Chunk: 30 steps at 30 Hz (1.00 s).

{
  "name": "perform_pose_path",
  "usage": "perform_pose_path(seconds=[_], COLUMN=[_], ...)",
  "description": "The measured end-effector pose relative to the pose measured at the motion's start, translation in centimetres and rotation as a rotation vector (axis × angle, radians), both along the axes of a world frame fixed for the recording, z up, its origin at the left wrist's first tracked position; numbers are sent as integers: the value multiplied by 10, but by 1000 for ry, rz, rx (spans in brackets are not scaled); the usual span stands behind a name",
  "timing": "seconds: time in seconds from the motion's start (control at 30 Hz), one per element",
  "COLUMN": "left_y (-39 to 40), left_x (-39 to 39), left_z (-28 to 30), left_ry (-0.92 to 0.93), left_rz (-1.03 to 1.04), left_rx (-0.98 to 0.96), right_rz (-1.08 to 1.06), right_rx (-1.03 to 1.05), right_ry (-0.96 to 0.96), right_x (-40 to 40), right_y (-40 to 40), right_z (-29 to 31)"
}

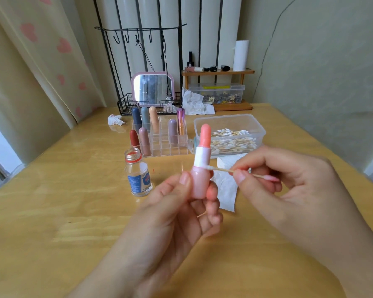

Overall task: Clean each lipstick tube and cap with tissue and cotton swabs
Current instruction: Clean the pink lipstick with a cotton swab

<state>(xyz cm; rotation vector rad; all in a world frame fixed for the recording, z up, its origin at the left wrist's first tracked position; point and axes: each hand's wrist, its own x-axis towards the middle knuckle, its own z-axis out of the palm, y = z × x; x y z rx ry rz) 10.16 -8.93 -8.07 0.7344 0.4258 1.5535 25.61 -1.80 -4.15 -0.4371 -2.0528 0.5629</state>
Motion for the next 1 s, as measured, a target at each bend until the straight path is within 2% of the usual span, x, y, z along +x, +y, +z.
perform_pose_path(seconds=[0.17, 0.37, 0.77, 1.0], left_y=[-5, -9, -9, -9], left_x=[3, 4, 8, 10], left_z=[3, 4, 5, 4], left_ry=[271, 525, 578, 595], left_rz=[336, 454, 508, 519], left_rx=[-34, 19, 9, 19], right_rz=[-98, -87, -135, -45], right_rx=[108, 141, 139, 156], right_ry=[-27, -32, -12, -21], right_x=[-1, -7, -1, -7], right_y=[-1, -10, -7, -13], right_z=[0, -1, 3, 0])
